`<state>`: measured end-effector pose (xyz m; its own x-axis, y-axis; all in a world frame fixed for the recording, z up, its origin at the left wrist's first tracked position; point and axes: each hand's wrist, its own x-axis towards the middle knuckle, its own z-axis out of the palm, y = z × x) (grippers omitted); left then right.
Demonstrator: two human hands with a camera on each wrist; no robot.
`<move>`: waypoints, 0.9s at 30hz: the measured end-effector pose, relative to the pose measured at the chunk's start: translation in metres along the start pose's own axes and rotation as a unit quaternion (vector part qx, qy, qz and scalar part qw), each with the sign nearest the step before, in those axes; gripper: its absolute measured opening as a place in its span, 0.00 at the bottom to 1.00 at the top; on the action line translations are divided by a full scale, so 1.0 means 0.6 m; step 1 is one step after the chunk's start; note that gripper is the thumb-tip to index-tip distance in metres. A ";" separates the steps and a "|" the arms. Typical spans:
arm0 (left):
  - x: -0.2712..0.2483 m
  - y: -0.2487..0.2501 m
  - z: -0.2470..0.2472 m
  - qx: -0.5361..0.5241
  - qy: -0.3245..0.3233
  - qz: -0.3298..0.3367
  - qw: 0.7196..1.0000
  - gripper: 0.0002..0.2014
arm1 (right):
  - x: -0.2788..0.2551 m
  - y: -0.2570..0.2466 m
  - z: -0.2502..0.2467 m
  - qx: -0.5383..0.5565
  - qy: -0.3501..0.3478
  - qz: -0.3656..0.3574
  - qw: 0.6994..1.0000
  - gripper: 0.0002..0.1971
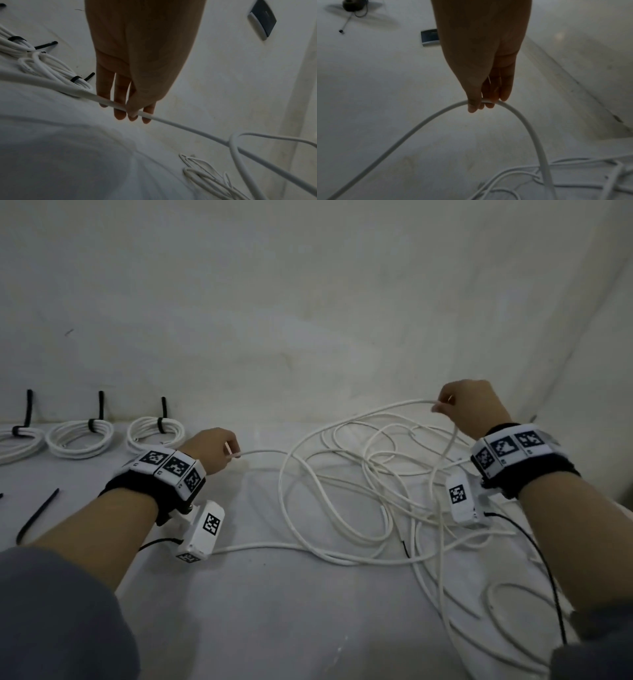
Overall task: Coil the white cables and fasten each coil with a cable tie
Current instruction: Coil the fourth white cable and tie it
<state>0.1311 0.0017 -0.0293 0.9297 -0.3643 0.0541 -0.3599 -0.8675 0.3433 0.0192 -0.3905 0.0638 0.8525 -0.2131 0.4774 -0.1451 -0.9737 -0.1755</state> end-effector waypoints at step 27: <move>-0.166 0.210 0.057 0.021 -0.268 0.238 0.933 0.14 | -0.223 -0.186 0.070 -0.020 -0.413 -0.251 0.875 0.10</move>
<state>-0.0093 -0.0827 -0.0235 0.4954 -0.8191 -0.2892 -0.7358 -0.5727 0.3614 -0.0577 -0.2498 -0.0167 0.8836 0.3573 -0.3027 0.3487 -0.9335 -0.0841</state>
